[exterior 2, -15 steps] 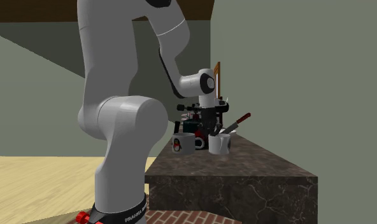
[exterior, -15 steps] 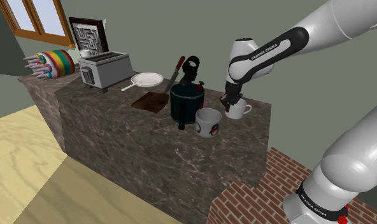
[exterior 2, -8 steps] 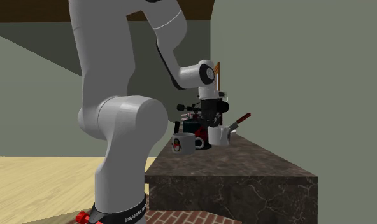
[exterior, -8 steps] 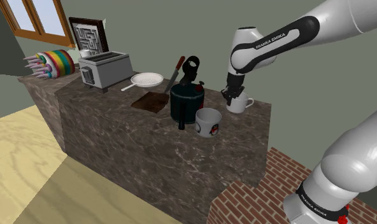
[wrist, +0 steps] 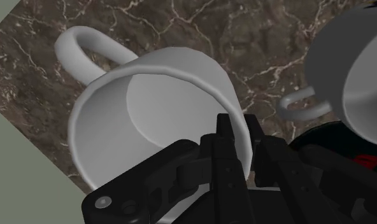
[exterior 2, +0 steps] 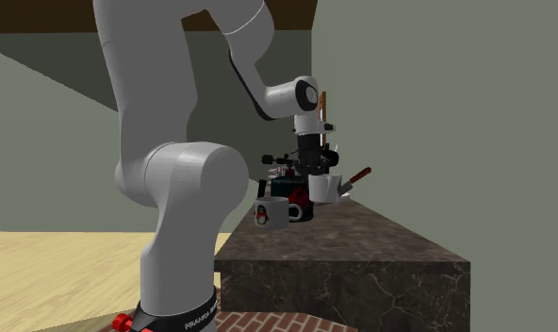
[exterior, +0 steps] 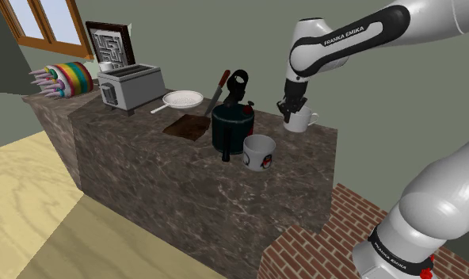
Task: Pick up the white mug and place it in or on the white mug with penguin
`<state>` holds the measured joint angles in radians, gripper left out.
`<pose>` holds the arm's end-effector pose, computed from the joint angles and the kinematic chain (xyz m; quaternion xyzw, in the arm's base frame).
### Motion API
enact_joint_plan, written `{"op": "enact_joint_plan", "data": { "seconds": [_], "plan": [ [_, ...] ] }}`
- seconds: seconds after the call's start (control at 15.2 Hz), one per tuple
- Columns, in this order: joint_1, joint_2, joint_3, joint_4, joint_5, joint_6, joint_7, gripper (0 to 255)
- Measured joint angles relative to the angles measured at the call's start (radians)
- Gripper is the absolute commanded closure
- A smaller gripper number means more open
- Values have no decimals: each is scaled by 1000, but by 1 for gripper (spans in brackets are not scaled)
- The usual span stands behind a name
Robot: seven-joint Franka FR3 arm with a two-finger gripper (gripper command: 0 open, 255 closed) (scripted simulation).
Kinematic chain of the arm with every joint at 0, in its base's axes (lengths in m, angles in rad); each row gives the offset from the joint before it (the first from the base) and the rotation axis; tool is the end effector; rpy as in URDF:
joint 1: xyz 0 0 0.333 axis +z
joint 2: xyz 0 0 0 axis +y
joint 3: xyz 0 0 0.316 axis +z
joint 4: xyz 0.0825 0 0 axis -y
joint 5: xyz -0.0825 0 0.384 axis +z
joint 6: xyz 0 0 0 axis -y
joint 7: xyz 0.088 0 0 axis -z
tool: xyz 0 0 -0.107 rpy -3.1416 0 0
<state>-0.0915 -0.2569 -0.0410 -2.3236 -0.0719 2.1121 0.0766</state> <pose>0.4647 -0.0659 0.4465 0.9957 -0.0860 0.0220 0.0266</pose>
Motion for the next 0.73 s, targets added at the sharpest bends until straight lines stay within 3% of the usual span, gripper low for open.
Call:
{"op": "enact_joint_plan", "data": {
  "seconds": [0.73],
  "plan": [
    [2,-36,3,113,4,-149,-6,255]
  ]
}}
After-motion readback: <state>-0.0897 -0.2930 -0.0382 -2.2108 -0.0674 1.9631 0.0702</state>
